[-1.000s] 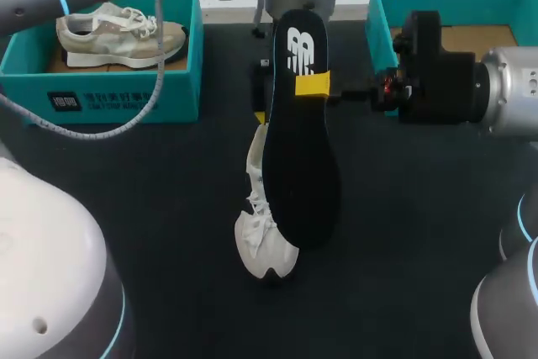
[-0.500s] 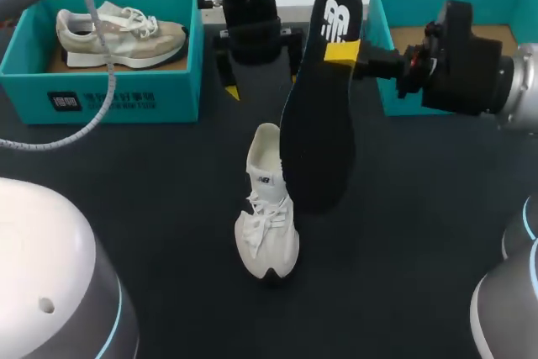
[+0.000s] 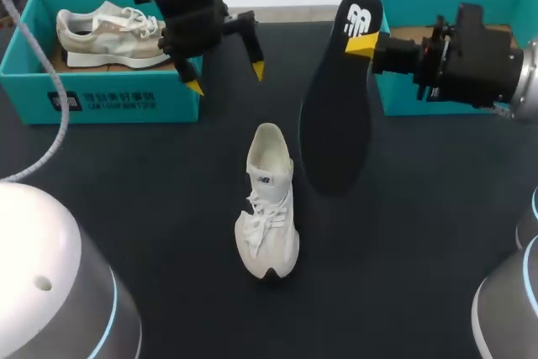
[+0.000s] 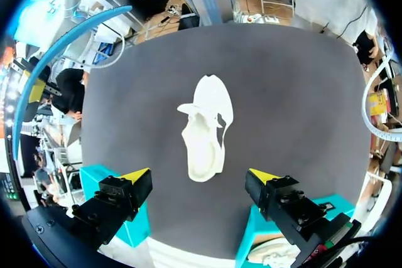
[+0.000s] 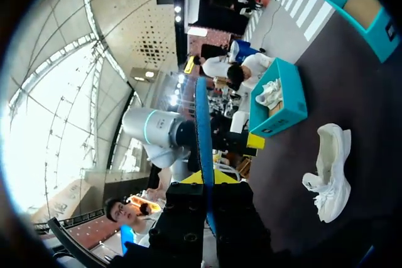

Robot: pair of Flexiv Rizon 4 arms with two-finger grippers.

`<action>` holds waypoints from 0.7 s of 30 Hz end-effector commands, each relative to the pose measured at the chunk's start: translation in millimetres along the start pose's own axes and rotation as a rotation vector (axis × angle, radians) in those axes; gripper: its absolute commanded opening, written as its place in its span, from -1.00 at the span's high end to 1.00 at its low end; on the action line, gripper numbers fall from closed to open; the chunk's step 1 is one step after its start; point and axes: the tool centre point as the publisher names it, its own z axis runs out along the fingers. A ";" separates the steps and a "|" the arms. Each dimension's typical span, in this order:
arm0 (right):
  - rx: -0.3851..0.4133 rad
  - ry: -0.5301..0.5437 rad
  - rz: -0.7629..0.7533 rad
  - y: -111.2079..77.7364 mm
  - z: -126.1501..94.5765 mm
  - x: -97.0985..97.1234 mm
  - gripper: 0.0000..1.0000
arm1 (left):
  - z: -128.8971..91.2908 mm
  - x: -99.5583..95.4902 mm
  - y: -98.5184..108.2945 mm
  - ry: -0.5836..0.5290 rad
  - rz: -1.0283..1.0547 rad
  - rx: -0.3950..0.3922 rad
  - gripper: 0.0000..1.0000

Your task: Take the shoe out of the shoebox, open the shoe tongue, remove and reinsert the insole, then place the shoe into the shoebox

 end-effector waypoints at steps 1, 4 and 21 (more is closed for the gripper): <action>-0.002 -0.005 0.002 2.7 11.6 -0.1 1.00 | 2.1 7.7 -3.3 -0.283 0.002 -0.008 -1.00; -0.002 -0.005 0.002 2.7 11.6 -0.1 1.00 | 2.1 7.7 -3.3 -0.283 0.002 -0.008 -1.00; 0.011 0.012 0.254 29.1 67.0 -31.1 1.00 | 15.0 41.2 -20.4 -0.775 0.155 -0.033 -1.00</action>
